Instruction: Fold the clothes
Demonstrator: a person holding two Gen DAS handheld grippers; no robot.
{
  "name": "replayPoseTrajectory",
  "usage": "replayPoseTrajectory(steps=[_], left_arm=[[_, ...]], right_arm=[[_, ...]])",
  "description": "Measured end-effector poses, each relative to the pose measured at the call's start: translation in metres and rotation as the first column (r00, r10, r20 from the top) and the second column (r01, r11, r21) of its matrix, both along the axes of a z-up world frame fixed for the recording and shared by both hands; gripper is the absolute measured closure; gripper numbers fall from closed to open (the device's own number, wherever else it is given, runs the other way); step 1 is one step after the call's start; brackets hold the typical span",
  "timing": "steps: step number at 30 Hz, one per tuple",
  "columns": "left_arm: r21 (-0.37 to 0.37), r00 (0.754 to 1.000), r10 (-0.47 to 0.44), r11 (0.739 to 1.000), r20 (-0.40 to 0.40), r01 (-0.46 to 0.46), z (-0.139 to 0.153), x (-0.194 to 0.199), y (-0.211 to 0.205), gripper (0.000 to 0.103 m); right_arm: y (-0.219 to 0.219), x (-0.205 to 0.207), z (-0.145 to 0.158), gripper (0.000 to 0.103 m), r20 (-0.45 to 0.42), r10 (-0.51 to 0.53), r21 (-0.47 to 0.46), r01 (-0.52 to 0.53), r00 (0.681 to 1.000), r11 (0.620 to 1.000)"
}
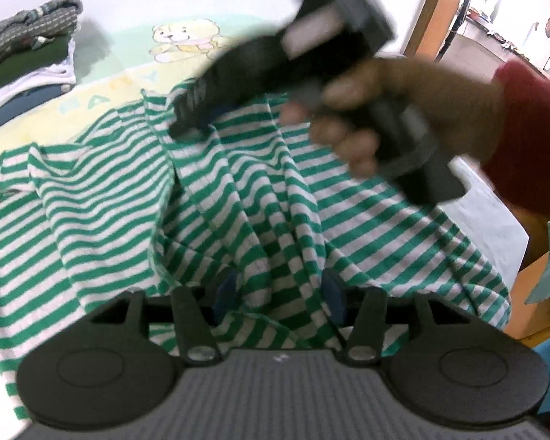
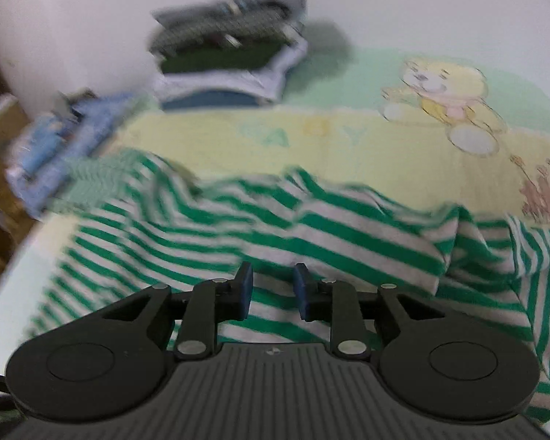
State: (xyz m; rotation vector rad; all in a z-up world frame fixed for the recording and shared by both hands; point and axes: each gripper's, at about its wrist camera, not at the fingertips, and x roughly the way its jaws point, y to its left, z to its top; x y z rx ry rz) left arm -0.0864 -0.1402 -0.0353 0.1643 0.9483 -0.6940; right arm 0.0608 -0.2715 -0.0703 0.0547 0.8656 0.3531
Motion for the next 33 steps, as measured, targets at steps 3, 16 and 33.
replayPoseTrajectory(steps=[3,16,33], left_arm=[[0.003,1.0,0.012,1.0,0.019,-0.012,0.015,0.0,0.01,0.04],[0.124,0.991,0.057,0.99,0.125,-0.073,-0.006,0.036,0.007,0.038],[-0.015,0.986,0.156,0.988,0.052,-0.155,0.005,0.044,0.029,0.098]], right_arm=[[-0.01,-0.004,0.002,0.079,-0.007,-0.046,0.045,0.047,0.999,0.998],[0.006,-0.022,0.006,0.071,-0.171,0.007,0.235,0.033,0.985,0.971],[0.013,-0.02,0.023,0.086,-0.048,-0.073,0.248,0.083,0.996,0.965]])
